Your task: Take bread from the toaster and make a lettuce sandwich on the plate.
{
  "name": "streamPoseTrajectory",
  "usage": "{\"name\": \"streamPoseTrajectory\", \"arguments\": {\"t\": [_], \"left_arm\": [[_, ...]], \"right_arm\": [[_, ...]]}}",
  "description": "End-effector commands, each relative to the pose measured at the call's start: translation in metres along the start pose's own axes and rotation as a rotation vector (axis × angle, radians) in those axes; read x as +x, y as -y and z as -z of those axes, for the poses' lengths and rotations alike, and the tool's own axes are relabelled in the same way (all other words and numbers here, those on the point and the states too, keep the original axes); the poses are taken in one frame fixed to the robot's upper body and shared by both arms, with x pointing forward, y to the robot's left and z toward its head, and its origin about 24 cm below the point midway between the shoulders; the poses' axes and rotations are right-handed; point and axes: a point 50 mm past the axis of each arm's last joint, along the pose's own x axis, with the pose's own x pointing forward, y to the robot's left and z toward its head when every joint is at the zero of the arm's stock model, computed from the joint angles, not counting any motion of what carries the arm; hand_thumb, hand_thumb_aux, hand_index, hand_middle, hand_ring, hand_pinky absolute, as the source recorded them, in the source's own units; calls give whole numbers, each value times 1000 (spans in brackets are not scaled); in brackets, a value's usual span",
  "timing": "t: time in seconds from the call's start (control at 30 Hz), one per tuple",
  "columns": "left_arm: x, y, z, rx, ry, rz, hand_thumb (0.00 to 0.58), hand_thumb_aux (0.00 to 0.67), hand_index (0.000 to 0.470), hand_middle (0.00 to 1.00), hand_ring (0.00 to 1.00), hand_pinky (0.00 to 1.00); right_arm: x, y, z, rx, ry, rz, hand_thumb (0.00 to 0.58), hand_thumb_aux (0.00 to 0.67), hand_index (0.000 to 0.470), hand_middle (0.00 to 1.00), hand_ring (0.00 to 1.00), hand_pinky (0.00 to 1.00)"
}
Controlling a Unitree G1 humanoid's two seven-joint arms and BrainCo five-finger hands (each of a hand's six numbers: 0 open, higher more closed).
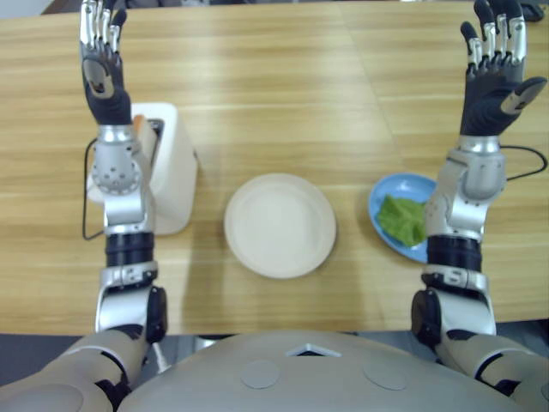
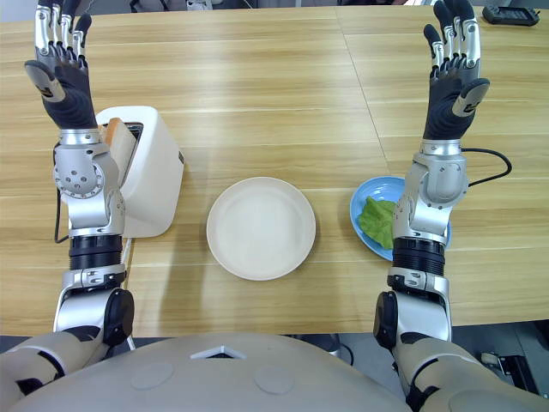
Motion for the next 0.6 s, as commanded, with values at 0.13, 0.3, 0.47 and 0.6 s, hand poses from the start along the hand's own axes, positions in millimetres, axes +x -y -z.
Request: {"name": "streamPoseTrajectory", "arguments": {"t": [0.13,0.3,0.47,0.6], "left_arm": [[2,2,2,15,-17,14,0,0,0,0,0,0],[1,2,1,11,-9,17,0,0,0,0,0,0],[-1,4,-2,-5,5,29,0,0,0,0,0,0],[0,-11,-8,137,4,44,0,0,0,0,0,0]], "right_arm": [[4,-3,1,-10,-2,-30,0,0,0,0,0,0],[4,-3,0,-16,2,-23,0,0,0,0,0,0],[2,-1,0,-28,0,-12,0,0,0,0,0,0],[-3,0,-3,-35,2,-8,0,0,0,0,0,0]]}}
